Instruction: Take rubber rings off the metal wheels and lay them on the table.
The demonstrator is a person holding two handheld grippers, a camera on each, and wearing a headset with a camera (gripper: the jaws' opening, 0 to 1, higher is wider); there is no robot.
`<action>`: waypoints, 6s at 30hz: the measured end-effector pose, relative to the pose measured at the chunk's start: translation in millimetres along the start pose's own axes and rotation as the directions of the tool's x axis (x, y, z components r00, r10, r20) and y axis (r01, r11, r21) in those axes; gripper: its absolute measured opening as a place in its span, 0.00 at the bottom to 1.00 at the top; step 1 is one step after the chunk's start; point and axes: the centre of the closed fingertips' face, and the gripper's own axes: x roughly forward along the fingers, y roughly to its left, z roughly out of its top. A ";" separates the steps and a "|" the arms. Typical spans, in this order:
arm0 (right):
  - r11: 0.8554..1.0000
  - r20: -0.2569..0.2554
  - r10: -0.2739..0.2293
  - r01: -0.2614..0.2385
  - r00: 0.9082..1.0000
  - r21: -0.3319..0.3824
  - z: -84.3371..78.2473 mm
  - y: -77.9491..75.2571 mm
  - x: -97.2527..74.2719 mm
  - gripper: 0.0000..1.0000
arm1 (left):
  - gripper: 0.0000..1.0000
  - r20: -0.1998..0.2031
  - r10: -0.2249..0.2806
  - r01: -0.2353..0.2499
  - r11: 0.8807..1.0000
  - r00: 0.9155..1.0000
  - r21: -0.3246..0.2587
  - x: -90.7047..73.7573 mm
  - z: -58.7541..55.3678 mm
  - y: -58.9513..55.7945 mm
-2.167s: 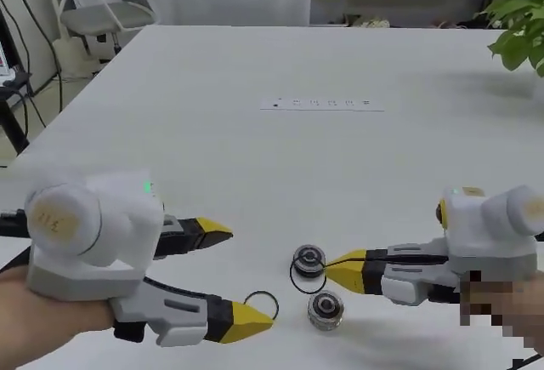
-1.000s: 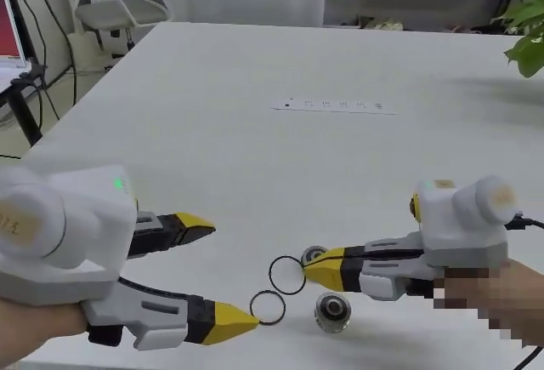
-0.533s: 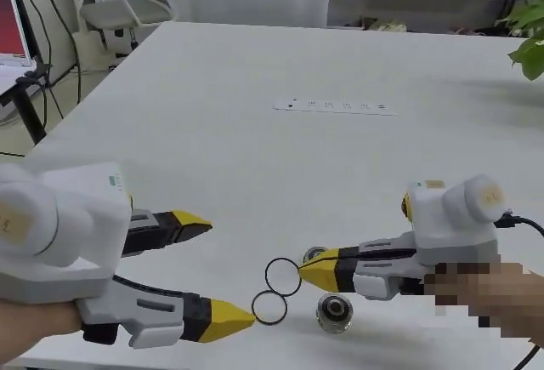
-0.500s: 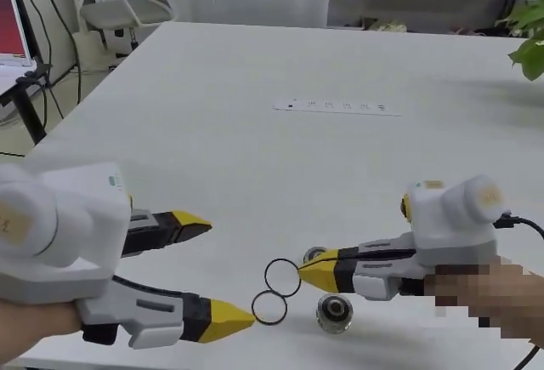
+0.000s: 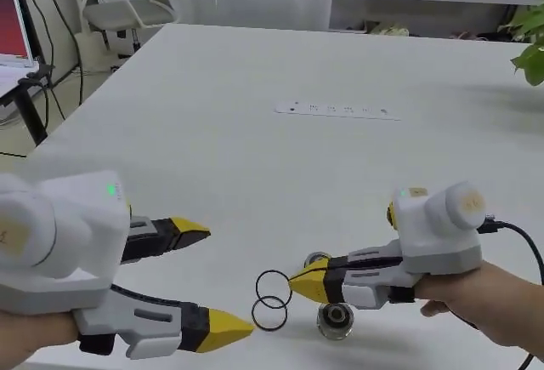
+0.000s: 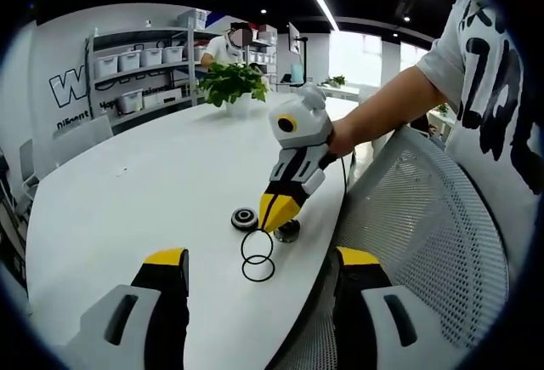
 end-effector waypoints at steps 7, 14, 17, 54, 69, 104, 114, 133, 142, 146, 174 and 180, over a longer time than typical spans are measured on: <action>1.000 -0.019 0.013 -0.013 1.000 0.005 -5.2 1.7 6.4 0.00 | 0.66 0.003 0.002 -0.002 1.000 1.000 -0.009 0.7 -1.4 -0.4; 1.000 -0.040 0.023 -0.022 0.999 0.013 -10.8 2.1 10.5 0.00 | 0.66 -0.009 0.005 -0.004 1.000 1.000 0.016 2.1 -4.3 -2.3; 1.000 -0.047 0.025 -0.025 0.999 0.012 -12.4 2.2 11.5 0.00 | 0.66 -0.011 0.002 -0.002 1.000 1.000 0.016 2.4 -5.1 -2.6; 0.998 -0.100 0.016 -0.011 0.995 0.056 -29.4 -5.3 17.4 0.00 | 0.66 -0.037 -0.006 0.007 1.000 0.999 0.023 3.9 -12.3 -3.9; 0.993 -0.057 0.014 -0.007 0.998 0.116 -24.4 -8.2 14.1 0.00 | 0.65 -0.044 -0.009 0.010 1.000 0.999 0.021 4.1 -13.6 -4.9; 0.993 -0.108 -0.034 0.045 0.994 0.106 -35.6 -19.3 16.2 0.00 | 0.65 -0.060 -0.010 0.011 1.000 0.998 0.014 4.5 -17.1 -5.0; 0.992 -0.119 -0.054 0.067 0.991 0.106 -36.2 -23.0 16.6 0.00 | 0.65 -0.073 -0.018 0.019 1.000 0.997 0.016 5.4 -19.8 -6.3; 0.983 -0.157 -0.121 0.140 0.980 0.117 -42.8 -34.0 20.0 0.00 | 0.65 -0.085 -0.018 0.020 1.000 0.996 0.017 5.6 -22.4 -6.3; 0.980 -0.161 -0.145 0.164 0.976 0.112 -43.2 -36.8 20.4 0.00 | 0.65 -0.094 -0.018 0.020 1.000 0.995 0.019 5.7 -24.1 -6.5; 0.980 -0.159 -0.154 0.172 0.975 0.102 -42.9 -38.5 21.5 0.00 | 0.65 -0.097 -0.017 0.019 1.000 0.995 0.018 5.7 -24.6 -6.3; 0.986 0.021 -0.127 0.124 0.992 0.111 1.1 -31.2 -3.1 0.09 | 0.64 -0.102 -0.047 0.050 0.998 0.994 0.027 7.1 -21.6 -10.9; 0.988 0.067 -0.128 0.121 0.989 0.100 13.1 -29.3 -9.7 0.12 | 0.64 -0.093 -0.051 0.054 0.998 0.994 0.030 6.5 -16.7 -9.5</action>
